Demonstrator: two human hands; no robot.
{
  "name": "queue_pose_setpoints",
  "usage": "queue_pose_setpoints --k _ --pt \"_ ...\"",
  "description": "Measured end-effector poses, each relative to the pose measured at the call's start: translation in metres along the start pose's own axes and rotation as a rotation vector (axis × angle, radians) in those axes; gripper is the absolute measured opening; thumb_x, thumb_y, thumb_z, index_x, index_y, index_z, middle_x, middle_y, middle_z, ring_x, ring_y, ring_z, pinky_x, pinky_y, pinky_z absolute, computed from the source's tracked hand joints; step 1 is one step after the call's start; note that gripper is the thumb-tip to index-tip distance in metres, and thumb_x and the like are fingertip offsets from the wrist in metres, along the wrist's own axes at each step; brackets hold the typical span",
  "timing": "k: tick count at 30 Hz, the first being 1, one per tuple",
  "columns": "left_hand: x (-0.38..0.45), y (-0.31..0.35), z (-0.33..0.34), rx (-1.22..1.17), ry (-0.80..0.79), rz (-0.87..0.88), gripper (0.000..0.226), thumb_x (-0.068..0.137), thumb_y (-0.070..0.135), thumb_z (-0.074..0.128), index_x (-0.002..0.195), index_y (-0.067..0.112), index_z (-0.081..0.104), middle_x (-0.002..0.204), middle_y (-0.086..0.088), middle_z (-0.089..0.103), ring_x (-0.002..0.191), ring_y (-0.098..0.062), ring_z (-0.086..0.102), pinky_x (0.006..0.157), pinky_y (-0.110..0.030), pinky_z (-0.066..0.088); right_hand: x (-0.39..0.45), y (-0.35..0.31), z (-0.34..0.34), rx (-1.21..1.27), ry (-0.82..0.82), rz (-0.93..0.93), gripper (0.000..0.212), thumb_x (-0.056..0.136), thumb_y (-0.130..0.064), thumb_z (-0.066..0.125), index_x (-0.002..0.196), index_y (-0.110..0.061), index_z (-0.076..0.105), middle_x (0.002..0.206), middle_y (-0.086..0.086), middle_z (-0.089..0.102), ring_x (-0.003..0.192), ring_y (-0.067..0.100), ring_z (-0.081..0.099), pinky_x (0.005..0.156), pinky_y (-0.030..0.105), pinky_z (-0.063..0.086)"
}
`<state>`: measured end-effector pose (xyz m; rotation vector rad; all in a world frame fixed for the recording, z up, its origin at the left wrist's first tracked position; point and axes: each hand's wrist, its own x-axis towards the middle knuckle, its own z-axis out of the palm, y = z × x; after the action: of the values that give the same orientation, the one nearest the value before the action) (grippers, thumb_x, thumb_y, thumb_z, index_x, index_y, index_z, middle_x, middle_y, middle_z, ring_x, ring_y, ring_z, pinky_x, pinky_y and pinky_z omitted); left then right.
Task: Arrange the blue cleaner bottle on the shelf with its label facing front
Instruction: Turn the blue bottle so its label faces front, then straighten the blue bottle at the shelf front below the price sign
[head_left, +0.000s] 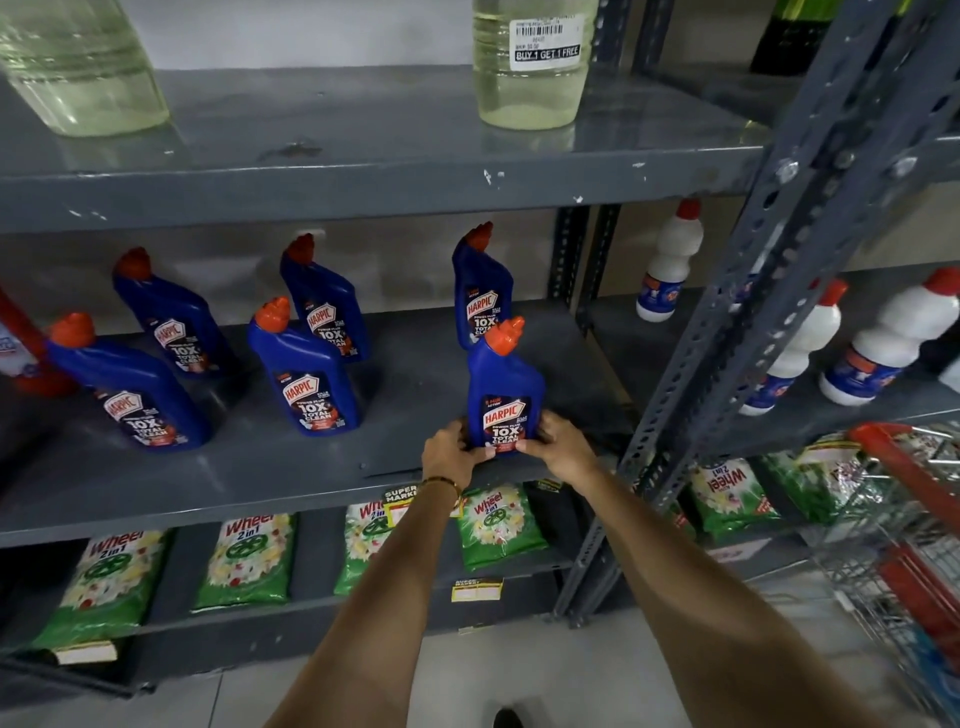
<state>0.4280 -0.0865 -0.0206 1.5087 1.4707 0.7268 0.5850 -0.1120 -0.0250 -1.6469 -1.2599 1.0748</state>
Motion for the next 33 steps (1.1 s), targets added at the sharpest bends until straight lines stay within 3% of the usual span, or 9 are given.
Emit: queue_pose_setpoints --k 5,13,16,21,24,27,30,33 --pt "0.002 -0.003 0.001 -0.027 0.004 -0.002 0.054 0.065 0.005 0.078 0.114 0.0 0.057 0.11 -0.021 0.068 0.1 -0.032 0.065 0.093 -0.048 0.051 -0.003 0.002 0.002 -0.017 0.022 -0.04 0.045 0.079 0.005 0.064 0.122 0.003 0.049 0.124 0.021 0.06 0.117 0.031 0.056 0.097 0.035 0.044" --pt "0.001 0.0 0.001 -0.049 -0.009 -0.02 0.057 0.065 0.003 0.078 0.117 -0.001 0.055 0.112 -0.021 0.067 0.103 -0.032 0.064 0.094 -0.047 0.051 0.001 0.008 0.0 0.005 0.023 -0.042 0.045 0.077 0.01 0.064 0.12 0.008 0.051 0.124 0.024 0.06 0.117 0.035 0.056 0.102 0.044 0.044" --pt "-0.004 -0.002 -0.004 -0.126 -0.011 -0.046 0.059 0.064 -0.008 0.075 0.118 -0.003 0.052 0.114 -0.024 0.065 0.105 -0.034 0.062 0.094 -0.044 0.051 -0.006 0.008 0.004 0.083 0.041 -0.032 0.054 0.075 0.012 0.065 0.125 0.006 0.047 0.126 0.022 0.058 0.116 0.029 0.056 0.098 0.036 0.045" --pt "-0.01 -0.014 -0.024 -0.23 0.041 -0.086 0.067 0.069 -0.008 0.072 0.129 -0.003 0.043 0.132 -0.023 0.052 0.121 -0.035 0.05 0.105 -0.045 0.042 -0.022 0.009 0.018 0.071 0.293 -0.018 0.053 0.074 0.001 0.072 0.123 0.0 0.051 0.117 0.014 0.064 0.102 0.015 0.057 0.088 0.028 0.044" --pt "-0.013 -0.024 -0.045 -0.209 0.073 -0.076 0.065 0.07 -0.001 0.074 0.128 -0.002 0.045 0.132 -0.022 0.052 0.121 -0.033 0.05 0.105 -0.043 0.042 -0.029 0.008 0.032 -0.002 0.408 0.016 0.04 0.075 -0.006 0.072 0.112 -0.002 0.059 0.111 0.015 0.068 0.102 0.025 0.062 0.087 0.032 0.047" --pt "-0.013 -0.037 -0.07 -0.199 0.09 -0.076 0.064 0.07 0.001 0.075 0.127 -0.004 0.046 0.131 -0.023 0.053 0.121 -0.033 0.051 0.106 -0.042 0.041 -0.034 0.003 0.051 -0.035 0.544 0.046 0.025 0.076 -0.008 0.072 0.098 0.0 0.062 0.102 0.019 0.067 0.097 0.033 0.063 0.076 0.032 0.045" --pt "-0.014 -0.055 -0.103 -0.173 0.089 -0.069 0.061 0.069 0.003 0.076 0.124 -0.005 0.049 0.129 -0.022 0.055 0.119 -0.032 0.053 0.105 -0.039 0.042 -0.041 -0.005 0.08 -0.048 0.644 0.107 0.033 0.077 -0.01 0.072 0.103 0.006 0.061 0.108 0.024 0.065 0.1 0.035 0.061 0.082 0.038 0.047" --pt "-0.015 -0.074 -0.137 -0.098 0.108 -0.04 0.053 0.067 0.009 0.079 0.115 0.001 0.058 0.12 -0.018 0.064 0.11 -0.029 0.06 0.097 -0.036 0.047 -0.046 -0.017 0.114 -0.049 0.667 0.142 0.033 0.078 -0.013 0.07 0.102 0.007 0.061 0.107 0.024 0.066 0.097 0.036 0.062 0.073 0.031 0.043"
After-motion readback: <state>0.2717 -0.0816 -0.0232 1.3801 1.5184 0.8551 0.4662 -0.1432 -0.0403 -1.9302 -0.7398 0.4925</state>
